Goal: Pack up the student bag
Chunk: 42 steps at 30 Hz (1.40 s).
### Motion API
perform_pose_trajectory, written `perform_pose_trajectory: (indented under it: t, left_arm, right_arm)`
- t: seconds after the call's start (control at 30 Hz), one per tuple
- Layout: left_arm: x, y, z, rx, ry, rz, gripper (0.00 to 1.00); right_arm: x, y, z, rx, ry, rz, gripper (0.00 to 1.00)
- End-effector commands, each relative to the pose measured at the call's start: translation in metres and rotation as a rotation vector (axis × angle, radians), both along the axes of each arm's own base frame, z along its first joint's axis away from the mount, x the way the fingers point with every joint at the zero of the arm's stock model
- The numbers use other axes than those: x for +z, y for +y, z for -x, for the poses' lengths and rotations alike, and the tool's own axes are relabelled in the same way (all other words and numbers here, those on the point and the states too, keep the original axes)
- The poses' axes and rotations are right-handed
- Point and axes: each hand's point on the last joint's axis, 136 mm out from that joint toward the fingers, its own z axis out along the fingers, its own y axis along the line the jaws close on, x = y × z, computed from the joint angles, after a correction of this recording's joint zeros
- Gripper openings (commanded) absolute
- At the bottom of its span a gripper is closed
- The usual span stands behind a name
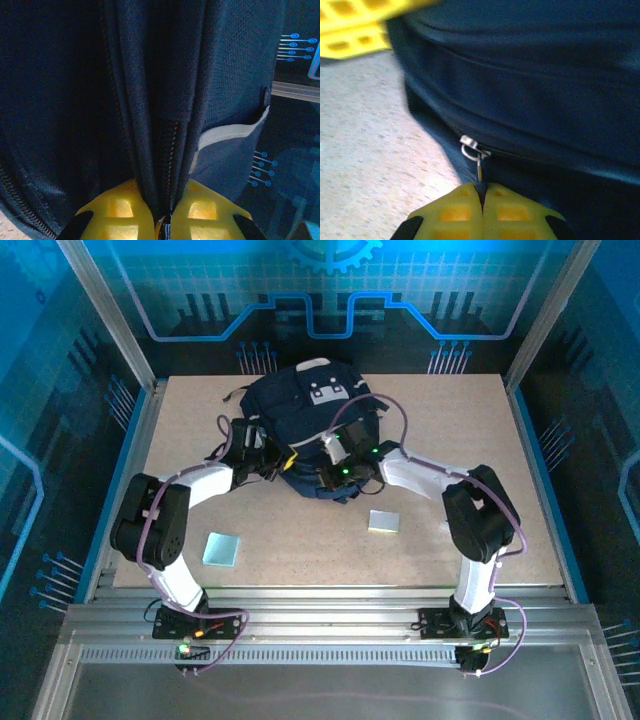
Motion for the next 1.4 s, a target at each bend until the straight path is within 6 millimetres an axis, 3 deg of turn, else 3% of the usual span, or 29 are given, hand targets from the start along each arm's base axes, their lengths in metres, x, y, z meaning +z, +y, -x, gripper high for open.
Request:
perform_pose_trajectory:
  t: [0.0,0.3,0.37,0.43,0.53,0.7,0.9,0.93,0.97,1.0,1.03,1.17,1.27,1.37]
  left_arm:
    - [0.018,0.016,0.002,-0.026,-0.068,-0.037,0.0]
    - [0.022,0.019,0.015,-0.113,-0.045,-0.071,0.0]
    - [0.023,0.023,0.015,-0.127,-0.043,-0.079,0.0]
    - [0.024,0.029,0.014,-0.144,-0.043,-0.108,0.0]
    - [0.023,0.039,0.007,-0.161,-0.045,-0.165,0.0]
    - [0.032,0.061,-0.023,-0.131,-0.082,-0.22,0.0]
    - [0.043,0.059,-0.068,-0.096,-0.137,-0.184,0.0]
    - [0.042,0.058,-0.075,-0.084,-0.133,-0.169,0.11]
    - [0.041,0.058,-0.08,-0.074,-0.122,-0.156,0.32]
    - [0.041,0.058,-0.084,-0.066,-0.115,-0.15,0.46]
    - [0.044,0.058,-0.087,-0.057,-0.115,-0.14,0.55]
    - [0.055,0.066,-0.082,0.005,-0.148,-0.158,0.67]
    - [0.06,0.076,-0.063,0.036,-0.144,-0.201,0.77]
    - [0.064,0.074,-0.04,0.046,-0.138,-0.173,0.78]
  right_arm:
    - [-0.013,-0.069,-0.002,-0.098,0.056,0.13,0.0]
    - [0.003,-0.146,-0.078,-0.287,-0.054,0.222,0.0]
    - [0.006,-0.157,-0.086,-0.317,-0.052,0.234,0.0]
    - [0.008,-0.156,-0.082,-0.303,-0.05,0.228,0.0]
    - [0.011,-0.139,-0.064,-0.24,-0.053,0.184,0.0]
    - [0.009,-0.097,-0.014,-0.11,-0.022,0.073,0.0]
    - [0.008,-0.037,0.029,0.007,-0.044,0.063,0.0]
    - [0.01,-0.024,0.031,0.023,-0.051,0.041,0.0]
    - [0.012,-0.013,0.031,0.034,-0.056,0.019,0.0]
    - [0.014,-0.005,0.029,0.037,-0.059,0.005,0.0]
    - [0.015,0.004,0.025,0.038,-0.056,-0.014,0.0]
    - [0.024,0.037,0.008,0.06,-0.046,-0.088,0.0]
    - [0.029,0.06,-0.002,0.091,-0.048,-0.114,0.0]
    - [0.033,0.076,-0.011,0.11,-0.052,-0.133,0.0]
